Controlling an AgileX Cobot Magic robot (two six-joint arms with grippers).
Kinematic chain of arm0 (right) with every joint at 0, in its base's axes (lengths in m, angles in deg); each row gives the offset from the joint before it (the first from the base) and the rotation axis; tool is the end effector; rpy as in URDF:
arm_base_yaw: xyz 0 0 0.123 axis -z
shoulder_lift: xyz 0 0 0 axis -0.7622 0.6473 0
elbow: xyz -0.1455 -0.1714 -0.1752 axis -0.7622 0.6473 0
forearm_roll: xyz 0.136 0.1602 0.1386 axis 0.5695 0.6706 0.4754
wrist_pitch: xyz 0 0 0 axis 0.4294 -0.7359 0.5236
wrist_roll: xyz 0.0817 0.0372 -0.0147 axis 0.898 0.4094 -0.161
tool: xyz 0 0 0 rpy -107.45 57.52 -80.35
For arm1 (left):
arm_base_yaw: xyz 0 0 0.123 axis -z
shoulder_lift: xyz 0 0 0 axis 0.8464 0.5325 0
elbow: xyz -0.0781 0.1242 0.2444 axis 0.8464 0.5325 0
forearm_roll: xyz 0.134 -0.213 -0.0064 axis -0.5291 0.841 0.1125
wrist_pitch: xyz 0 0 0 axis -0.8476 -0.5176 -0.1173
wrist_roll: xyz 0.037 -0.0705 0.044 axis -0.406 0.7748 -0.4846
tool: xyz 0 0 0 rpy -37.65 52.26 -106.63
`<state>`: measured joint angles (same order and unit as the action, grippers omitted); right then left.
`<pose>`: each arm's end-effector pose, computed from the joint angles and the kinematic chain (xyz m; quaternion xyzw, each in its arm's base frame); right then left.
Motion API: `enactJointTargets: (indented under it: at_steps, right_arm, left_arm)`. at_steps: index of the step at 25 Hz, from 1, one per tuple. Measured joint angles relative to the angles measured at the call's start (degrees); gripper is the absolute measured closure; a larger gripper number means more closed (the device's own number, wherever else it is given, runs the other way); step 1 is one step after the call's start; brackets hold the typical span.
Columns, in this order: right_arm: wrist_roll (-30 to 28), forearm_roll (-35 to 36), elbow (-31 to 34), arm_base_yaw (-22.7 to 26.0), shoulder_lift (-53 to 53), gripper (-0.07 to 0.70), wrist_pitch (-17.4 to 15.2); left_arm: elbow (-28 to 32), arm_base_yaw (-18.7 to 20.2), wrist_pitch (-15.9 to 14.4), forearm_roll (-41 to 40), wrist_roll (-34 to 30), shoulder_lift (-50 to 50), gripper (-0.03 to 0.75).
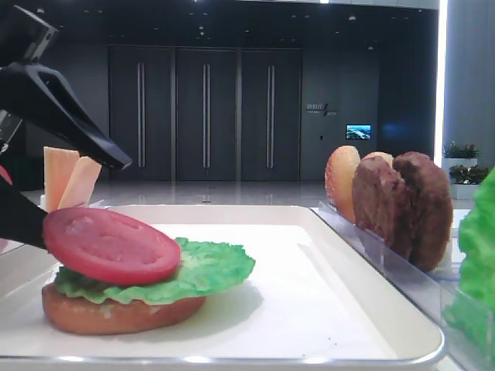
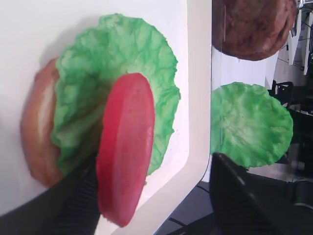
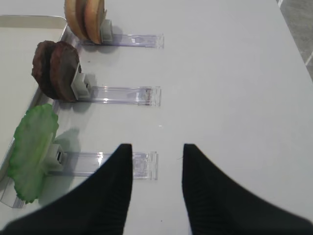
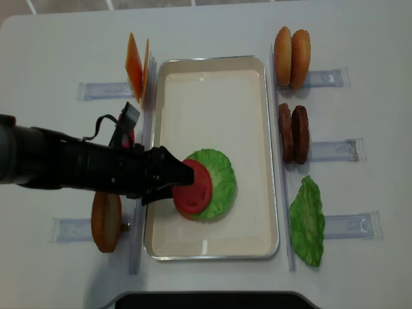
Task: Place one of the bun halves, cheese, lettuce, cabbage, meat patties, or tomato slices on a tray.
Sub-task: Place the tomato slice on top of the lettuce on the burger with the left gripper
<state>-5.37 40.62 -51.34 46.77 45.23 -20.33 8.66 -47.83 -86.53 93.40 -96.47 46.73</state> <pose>-0.0107 0.0053 0.2732 -0.0597 0.8663 0.0282 0.4952 0.2226 -0.1107 0.1340 0.0023 0.8884 -0.4538 0.0685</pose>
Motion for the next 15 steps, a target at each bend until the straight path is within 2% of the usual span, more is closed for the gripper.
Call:
enactJointTargets:
  at_steps: [8,15]
  right_arm:
    - [0.00,0.00,0.00,0.00,0.00,0.388,0.00]
    - [0.00,0.00,0.00,0.00,0.00,0.388,0.00]
  left_arm:
    - [-4.44,0.00,2.33,-7.60,9.44,0.00,0.213]
    - [-9.17,0.00,2.33,-15.46,19.11,0.00,0.213]
